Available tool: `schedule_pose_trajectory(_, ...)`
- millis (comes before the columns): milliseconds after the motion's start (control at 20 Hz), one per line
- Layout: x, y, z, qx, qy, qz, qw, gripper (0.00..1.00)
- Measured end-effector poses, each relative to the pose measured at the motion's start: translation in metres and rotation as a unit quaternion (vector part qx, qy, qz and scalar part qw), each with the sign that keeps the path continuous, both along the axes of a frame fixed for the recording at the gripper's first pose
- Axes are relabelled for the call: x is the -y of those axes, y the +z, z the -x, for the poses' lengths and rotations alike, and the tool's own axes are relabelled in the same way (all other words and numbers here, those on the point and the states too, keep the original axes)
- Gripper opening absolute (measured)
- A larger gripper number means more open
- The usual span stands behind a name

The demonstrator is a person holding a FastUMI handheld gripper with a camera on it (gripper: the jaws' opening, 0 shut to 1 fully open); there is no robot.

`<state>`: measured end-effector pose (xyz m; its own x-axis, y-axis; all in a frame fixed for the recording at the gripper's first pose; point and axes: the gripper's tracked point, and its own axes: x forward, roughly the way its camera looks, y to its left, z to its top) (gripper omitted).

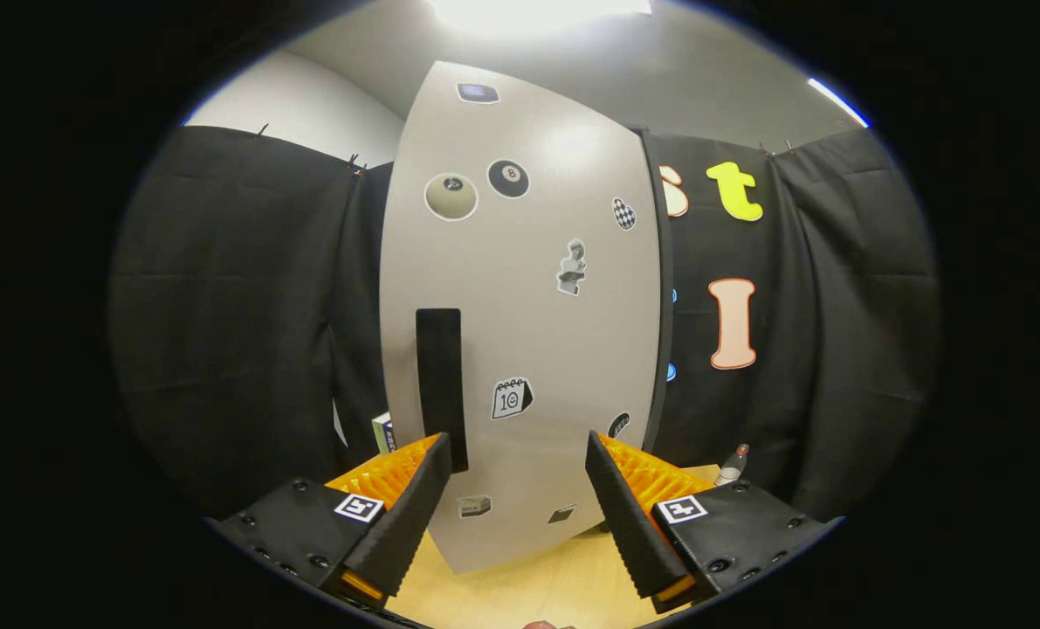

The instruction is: Open the shoe cabinet door, grab the shoes and put them into the shoe cabinet, then close the shoe cabinet door.

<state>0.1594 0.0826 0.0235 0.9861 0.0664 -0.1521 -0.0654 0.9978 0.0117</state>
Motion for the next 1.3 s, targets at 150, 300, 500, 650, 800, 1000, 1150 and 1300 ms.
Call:
schedule_pose_trajectory(150,0.007,0.003,0.006,0.005,-0.020,0.001,1.000,0.98)
schedule_pose_trajectory(300,0.015,0.002,0.010,0.008,-0.031,0.003,0.999,0.98)
schedule_pose_trajectory(500,0.022,-0.004,0.011,0.005,-0.037,0.007,0.999,0.98)
schedule_pose_trajectory(650,0.027,-0.009,0.011,0.001,-0.042,0.005,0.999,0.98)
schedule_pose_trajectory(800,0.030,-0.015,0.013,-0.002,-0.044,0.008,0.999,0.98)
schedule_pose_trajectory(1000,0.027,-0.023,0.022,0.000,-0.039,0.014,0.999,0.98)
schedule_pose_trajectory(1150,0.027,-0.031,0.028,-0.008,-0.040,0.012,0.999,0.98)
schedule_pose_trajectory(1300,0.029,-0.033,0.035,-0.010,-0.047,0.014,0.999,0.98)
